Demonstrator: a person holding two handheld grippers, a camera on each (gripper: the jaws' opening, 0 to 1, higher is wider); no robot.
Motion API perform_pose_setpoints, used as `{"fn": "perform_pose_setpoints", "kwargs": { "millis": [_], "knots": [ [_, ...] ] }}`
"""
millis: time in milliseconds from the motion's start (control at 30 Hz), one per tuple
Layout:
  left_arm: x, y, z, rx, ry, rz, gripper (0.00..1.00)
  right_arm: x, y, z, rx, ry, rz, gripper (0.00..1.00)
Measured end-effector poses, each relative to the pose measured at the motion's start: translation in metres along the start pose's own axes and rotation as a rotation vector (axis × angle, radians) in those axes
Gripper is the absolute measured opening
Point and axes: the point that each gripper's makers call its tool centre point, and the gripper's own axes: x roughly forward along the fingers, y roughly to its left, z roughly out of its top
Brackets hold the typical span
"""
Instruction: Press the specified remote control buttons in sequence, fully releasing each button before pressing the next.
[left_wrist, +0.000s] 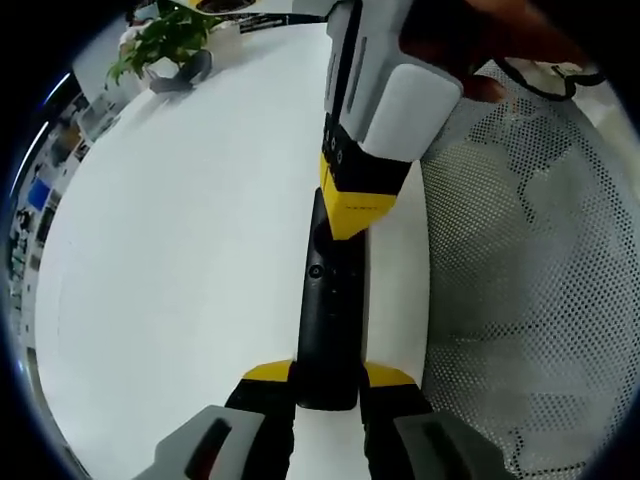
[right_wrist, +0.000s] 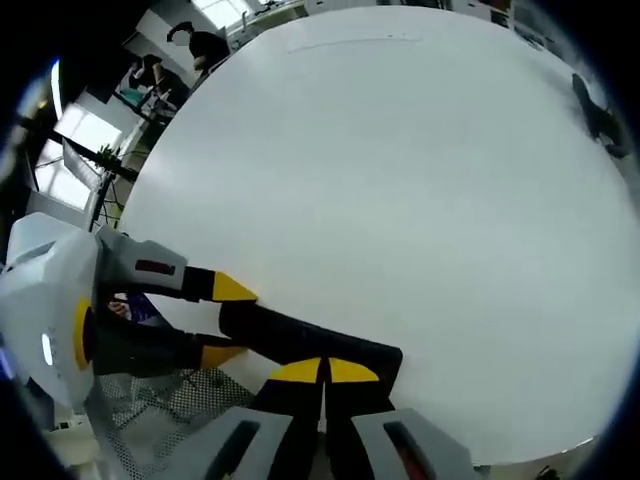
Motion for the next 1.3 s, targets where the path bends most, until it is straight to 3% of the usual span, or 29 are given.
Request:
{"fn": "perform_pose_setpoints", "kwargs": {
  "millis": [800,1033,1300],
  "knots": [
    [0.0003,0.0009,0.0002,0.003,-0.004,-0.011,0.24,0.0067,-0.0006,-0.004,-0.057,0.05,-0.062,0.0],
    [0.0004,0.0005,0.0009,0.019,0.012,-0.015,0.24,0.005,-0.0028,-0.0034,0.005,0.068,-0.021,0.0],
    [0.0,0.0013,0.0,0.022,0.001,-0.024,0.24,0.0057,-0.0003,0.0017,-0.004,0.047,-0.017,0.0]
  ]
}}
